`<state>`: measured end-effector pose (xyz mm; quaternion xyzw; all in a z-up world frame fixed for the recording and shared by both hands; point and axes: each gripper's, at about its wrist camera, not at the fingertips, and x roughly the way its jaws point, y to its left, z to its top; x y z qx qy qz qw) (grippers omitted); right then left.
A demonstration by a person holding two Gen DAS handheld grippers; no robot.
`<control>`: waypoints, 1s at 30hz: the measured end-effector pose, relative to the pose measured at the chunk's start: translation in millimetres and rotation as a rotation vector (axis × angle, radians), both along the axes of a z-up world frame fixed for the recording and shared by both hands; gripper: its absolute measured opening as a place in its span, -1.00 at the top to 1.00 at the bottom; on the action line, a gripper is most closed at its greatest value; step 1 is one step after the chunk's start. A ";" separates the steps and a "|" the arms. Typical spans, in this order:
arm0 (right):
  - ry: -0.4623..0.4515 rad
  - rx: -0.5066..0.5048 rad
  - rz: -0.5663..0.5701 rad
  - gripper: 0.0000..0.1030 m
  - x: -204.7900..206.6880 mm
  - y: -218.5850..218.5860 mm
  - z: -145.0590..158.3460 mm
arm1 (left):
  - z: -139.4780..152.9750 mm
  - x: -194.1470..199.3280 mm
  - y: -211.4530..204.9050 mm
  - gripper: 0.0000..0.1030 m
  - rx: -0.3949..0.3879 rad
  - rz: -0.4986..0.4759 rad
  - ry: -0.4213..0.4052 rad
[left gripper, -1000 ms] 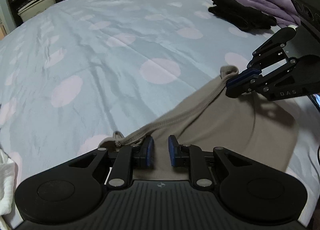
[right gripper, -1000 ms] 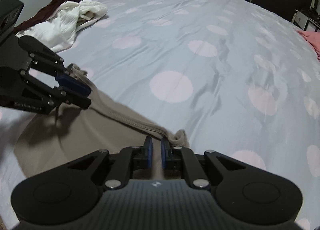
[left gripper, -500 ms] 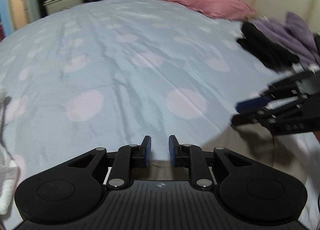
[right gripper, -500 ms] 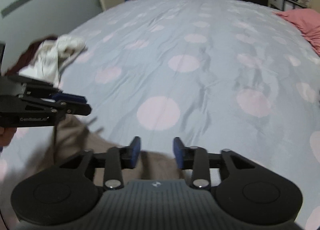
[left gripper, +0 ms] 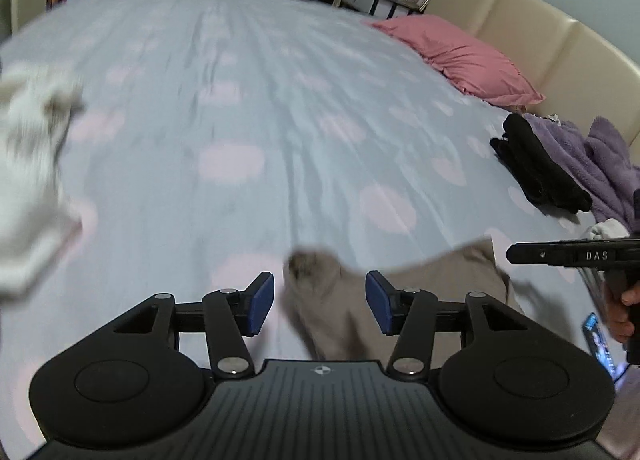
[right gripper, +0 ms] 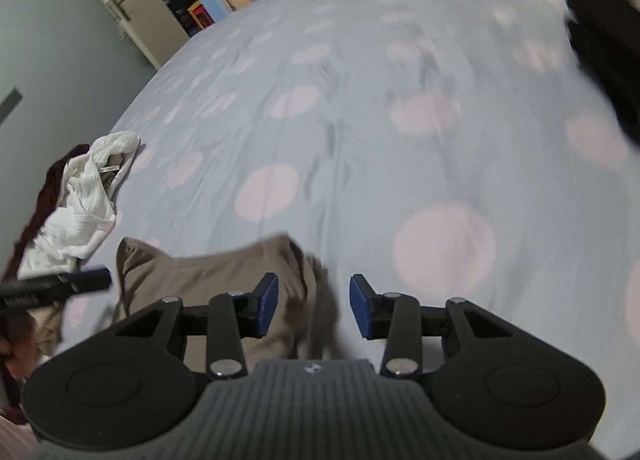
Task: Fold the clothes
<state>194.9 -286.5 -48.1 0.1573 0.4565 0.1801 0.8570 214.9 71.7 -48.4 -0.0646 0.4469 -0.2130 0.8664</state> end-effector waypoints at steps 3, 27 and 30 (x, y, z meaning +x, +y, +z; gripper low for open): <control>0.034 0.045 0.022 0.16 -9.0 -1.2 -7.6 | -9.7 -8.8 7.2 0.05 -0.035 0.013 0.053; 0.110 0.106 0.079 0.54 -3.4 22.7 -35.0 | -50.9 -2.5 -7.7 0.52 -0.123 -0.077 0.098; 0.079 0.117 0.095 0.57 -6.8 22.1 -25.1 | -46.2 -5.8 -13.8 0.70 -0.103 -0.095 0.076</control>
